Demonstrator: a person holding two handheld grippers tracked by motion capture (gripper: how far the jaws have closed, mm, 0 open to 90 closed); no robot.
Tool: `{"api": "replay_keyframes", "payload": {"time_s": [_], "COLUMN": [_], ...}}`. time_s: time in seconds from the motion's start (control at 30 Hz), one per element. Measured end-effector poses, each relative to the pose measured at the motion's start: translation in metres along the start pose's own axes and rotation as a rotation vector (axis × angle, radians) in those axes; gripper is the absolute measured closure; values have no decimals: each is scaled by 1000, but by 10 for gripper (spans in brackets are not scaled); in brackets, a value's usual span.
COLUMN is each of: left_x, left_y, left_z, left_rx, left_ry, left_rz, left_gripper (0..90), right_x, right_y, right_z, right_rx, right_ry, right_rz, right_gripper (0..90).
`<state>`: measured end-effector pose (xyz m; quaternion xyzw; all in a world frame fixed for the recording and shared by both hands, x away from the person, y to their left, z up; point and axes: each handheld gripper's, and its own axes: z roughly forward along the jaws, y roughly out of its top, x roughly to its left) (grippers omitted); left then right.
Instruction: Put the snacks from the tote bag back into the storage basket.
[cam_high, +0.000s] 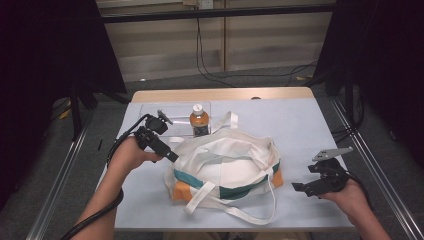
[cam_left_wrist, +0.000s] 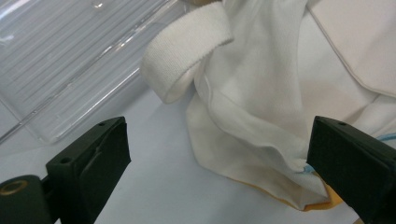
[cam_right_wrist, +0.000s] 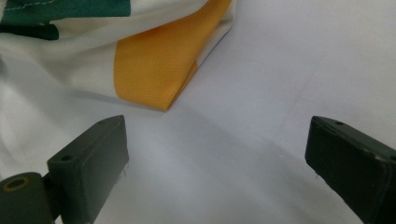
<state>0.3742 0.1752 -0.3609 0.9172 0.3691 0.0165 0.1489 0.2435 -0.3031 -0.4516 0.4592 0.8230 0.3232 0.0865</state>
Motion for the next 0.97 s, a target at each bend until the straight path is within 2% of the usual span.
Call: {"api": "replay_keyframes", "payload": {"time_s": [0.2,0.5,0.73,0.8,0.9,0.97], "left_x": [-1,0,0,1,2,1], "left_y": [-7,-17,-24,-28,-33,-35], "left_z": [3,7,10,11,11,11], "left_rx": [-9,-41,-57,-77,-74,-89], "left_ry": [0,-21,-14,-21,-24,-16], "left_rz": [3,-31,-41,-64,-60,-67], "left_gripper": [56,57,57,55,54,53], "right_x": [0,0,0,0,1,0], "right_y": [0,0,0,0,0,0], "right_z": [0,0,0,0,0,0], "right_rx": [2,4,2,2,2,3], "right_ry": [-2,-4,-1,-1,-3,-3], "right_rz": [-1,-8,-6,-6,-6,-9], "right_gripper": [56,56,56,56,56,56]}}
